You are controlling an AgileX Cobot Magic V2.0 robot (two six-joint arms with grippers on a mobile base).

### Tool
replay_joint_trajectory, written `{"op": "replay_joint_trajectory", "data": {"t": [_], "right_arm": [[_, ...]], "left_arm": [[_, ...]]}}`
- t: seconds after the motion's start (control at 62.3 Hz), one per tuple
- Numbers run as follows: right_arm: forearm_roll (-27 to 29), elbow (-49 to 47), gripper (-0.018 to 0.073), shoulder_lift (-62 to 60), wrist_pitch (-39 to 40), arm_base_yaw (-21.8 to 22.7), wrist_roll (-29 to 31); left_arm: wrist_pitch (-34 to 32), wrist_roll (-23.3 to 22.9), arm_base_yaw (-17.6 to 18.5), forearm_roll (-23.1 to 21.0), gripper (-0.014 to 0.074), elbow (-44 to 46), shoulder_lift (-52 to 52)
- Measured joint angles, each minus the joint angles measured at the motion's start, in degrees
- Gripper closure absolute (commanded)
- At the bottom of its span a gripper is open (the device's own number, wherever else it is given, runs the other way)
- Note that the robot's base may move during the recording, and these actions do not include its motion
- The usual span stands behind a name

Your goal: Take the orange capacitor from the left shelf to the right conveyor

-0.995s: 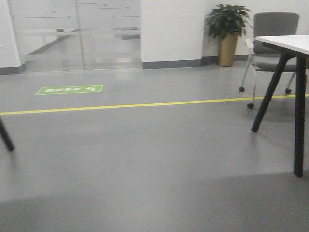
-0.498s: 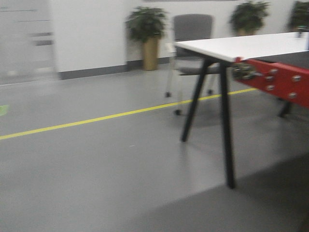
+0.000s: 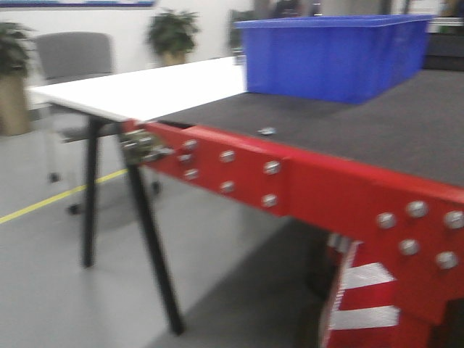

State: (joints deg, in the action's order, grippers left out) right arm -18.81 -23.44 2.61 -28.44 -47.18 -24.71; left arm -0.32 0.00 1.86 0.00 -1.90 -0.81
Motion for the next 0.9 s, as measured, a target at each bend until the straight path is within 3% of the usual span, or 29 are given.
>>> {"op": "replay_joint_trajectory", "data": {"t": [0.899], "right_arm": [[0.0, 0.0, 0.0502, 0.0, 0.0, 0.0, 0.0]], "left_arm": [[0.3, 0.0, 0.0, 0.0, 0.0701, 0.0, 0.0]]}}
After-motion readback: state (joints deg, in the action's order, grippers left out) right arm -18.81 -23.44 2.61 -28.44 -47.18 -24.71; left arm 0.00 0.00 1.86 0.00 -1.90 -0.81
